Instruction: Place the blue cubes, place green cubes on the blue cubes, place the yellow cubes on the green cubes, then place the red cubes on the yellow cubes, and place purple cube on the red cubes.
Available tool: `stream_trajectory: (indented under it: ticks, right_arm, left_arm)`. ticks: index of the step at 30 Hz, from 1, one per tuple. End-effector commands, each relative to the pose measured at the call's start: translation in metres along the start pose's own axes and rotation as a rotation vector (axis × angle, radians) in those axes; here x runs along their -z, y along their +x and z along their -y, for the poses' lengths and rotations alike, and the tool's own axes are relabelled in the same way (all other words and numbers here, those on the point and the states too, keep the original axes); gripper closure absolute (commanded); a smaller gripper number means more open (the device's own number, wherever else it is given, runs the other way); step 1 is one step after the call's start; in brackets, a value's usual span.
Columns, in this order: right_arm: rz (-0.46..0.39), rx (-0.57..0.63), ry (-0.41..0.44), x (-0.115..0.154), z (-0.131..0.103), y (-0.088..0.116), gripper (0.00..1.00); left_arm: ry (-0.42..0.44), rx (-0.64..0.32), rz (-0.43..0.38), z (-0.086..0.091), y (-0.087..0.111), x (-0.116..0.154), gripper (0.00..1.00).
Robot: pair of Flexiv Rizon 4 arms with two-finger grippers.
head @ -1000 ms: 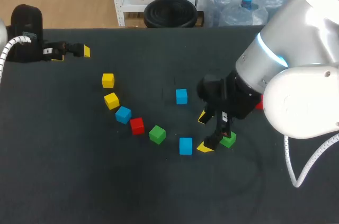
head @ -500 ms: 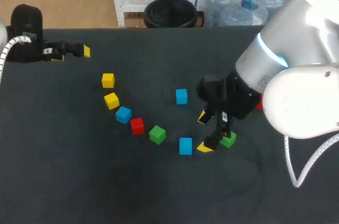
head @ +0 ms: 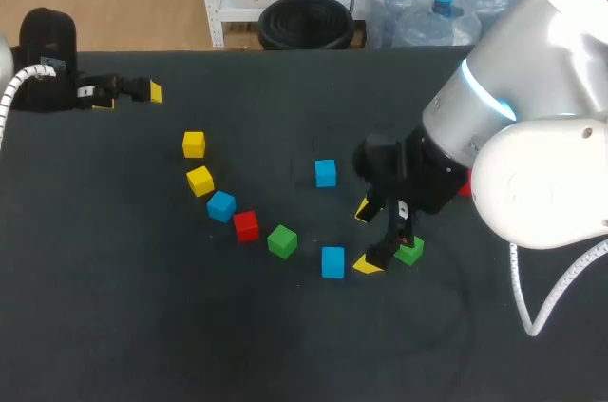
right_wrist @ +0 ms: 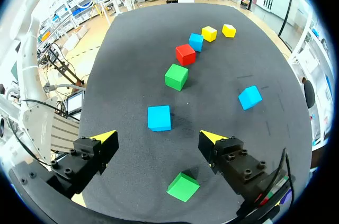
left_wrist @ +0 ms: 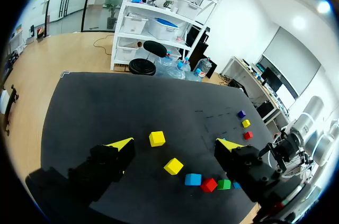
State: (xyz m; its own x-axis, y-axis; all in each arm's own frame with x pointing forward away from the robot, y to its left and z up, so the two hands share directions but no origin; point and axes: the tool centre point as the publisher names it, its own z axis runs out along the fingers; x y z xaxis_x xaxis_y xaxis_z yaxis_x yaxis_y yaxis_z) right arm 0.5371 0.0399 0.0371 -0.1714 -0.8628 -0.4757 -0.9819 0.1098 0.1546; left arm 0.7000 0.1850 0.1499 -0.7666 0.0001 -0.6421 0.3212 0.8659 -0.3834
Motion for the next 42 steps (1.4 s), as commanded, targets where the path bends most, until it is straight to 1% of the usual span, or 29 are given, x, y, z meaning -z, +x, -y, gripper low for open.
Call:
stream_trajectory:
  ticks: [1, 5, 8, 10, 15, 19, 23, 30, 42]
  right_arm:
    - [0.002, 0.001, -0.001, 0.000, 0.000, 0.000, 0.00]
    - [0.013, 0.017, -0.003, -0.006, 0.010, -0.003, 0.00]
    - [0.006, 0.033, 0.023, -0.009, 0.013, -0.007, 0.00]
    - [0.007, 0.035, 0.024, -0.011, 0.015, -0.009, 0.00]
    - [-0.010, 0.058, 0.062, -0.020, 0.016, -0.010, 0.00]
    - [-0.016, 0.068, 0.073, -0.027, 0.013, -0.010, 0.00]
    - [-0.028, 0.090, 0.069, -0.035, 0.010, -0.008, 0.00]
    - [-0.020, 0.095, 0.048, -0.044, 0.009, -0.007, 0.00]
    - [-0.022, 0.091, 0.041, -0.051, 0.008, -0.008, 0.00]
  left_arm:
    - [0.000, 0.000, 0.000, 0.000, 0.000, 0.000, 0.00]
    - [0.000, 0.000, 0.000, 0.000, 0.000, 0.000, 0.00]
    - [0.000, 0.000, 0.000, 0.000, 0.000, 0.000, 0.00]
    - [0.000, 0.000, 0.000, 0.000, 0.000, 0.000, 0.00]
    - [0.000, 0.000, 0.000, 0.000, 0.000, 0.000, 0.00]
    - [0.000, 0.000, 0.000, 0.000, 0.000, 0.000, 0.00]
    - [0.000, 0.000, 0.000, 0.000, 0.000, 0.000, 0.00]
    - [0.000, 0.000, 0.000, 0.000, 0.000, 0.000, 0.00]
    - [0.000, 0.000, 0.000, 0.000, 0.000, 0.000, 0.00]
